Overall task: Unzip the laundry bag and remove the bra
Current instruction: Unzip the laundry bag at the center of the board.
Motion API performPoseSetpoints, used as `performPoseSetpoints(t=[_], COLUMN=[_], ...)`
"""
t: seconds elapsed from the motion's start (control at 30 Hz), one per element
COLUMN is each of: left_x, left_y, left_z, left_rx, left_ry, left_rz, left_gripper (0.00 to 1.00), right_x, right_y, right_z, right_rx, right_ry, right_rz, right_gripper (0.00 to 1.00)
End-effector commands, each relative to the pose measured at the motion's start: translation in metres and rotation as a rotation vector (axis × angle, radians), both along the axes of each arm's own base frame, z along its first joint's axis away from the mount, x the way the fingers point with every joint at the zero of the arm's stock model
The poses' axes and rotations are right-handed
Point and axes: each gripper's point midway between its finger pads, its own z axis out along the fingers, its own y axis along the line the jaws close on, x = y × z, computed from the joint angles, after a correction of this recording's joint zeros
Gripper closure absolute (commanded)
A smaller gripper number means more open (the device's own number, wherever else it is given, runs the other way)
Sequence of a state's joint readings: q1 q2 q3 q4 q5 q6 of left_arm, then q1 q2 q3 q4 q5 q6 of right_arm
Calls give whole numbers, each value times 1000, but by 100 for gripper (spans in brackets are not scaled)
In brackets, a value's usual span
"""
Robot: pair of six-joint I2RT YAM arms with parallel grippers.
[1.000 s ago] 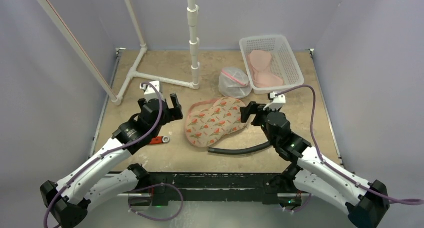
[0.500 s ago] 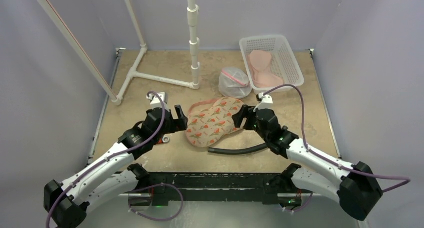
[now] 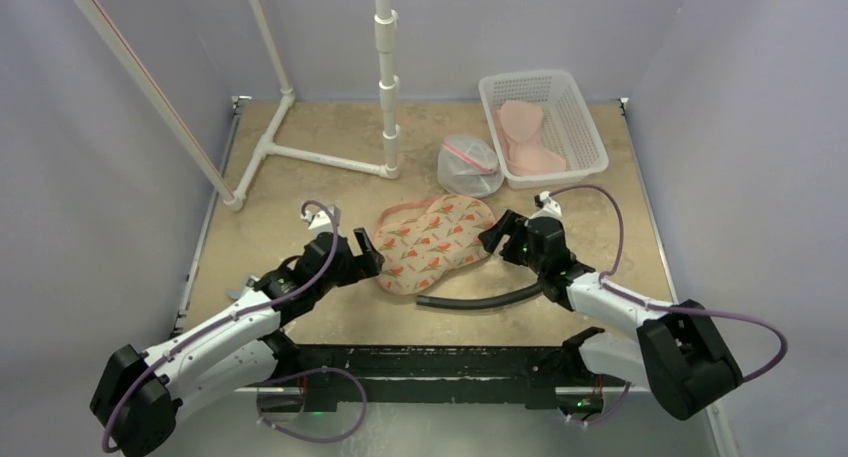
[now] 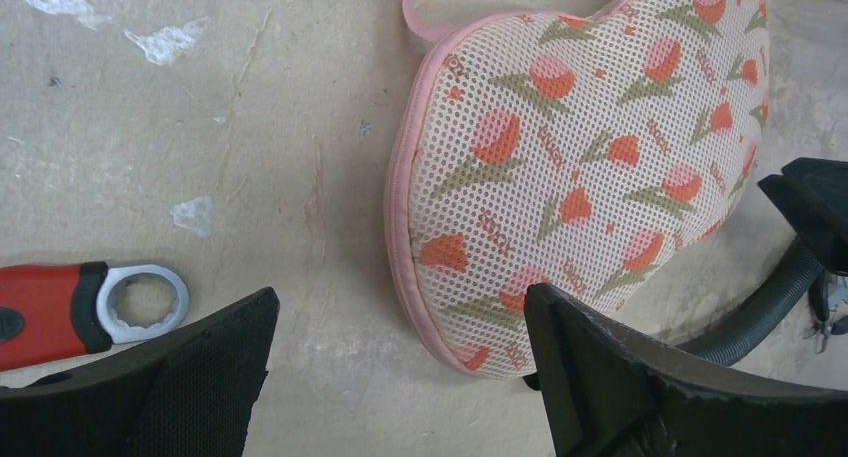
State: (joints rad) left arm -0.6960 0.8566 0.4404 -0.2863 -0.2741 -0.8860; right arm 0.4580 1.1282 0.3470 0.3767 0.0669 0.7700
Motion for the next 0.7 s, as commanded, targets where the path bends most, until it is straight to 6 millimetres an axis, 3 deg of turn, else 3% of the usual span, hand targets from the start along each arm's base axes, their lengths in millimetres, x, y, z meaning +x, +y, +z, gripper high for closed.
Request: performPoseSetpoints(t=[0.0,0.37,0.67], left_x=[7,3,1], left_y=[-14,-13,-10], left_z=[10,6,-1], left_rx=[-110,-139,-120], left_ry=[-39,-56,-47], left_rz=[9,4,3], left_gripper=[8,9,11], right_x=[3,0,-2], right_y=[5,19,20], right_z=[-5,-24,-27], right_rx=[90,144,144], right_ry=[10,63,61], right_rz=[3,47,65], right_gripper=[22,34,62])
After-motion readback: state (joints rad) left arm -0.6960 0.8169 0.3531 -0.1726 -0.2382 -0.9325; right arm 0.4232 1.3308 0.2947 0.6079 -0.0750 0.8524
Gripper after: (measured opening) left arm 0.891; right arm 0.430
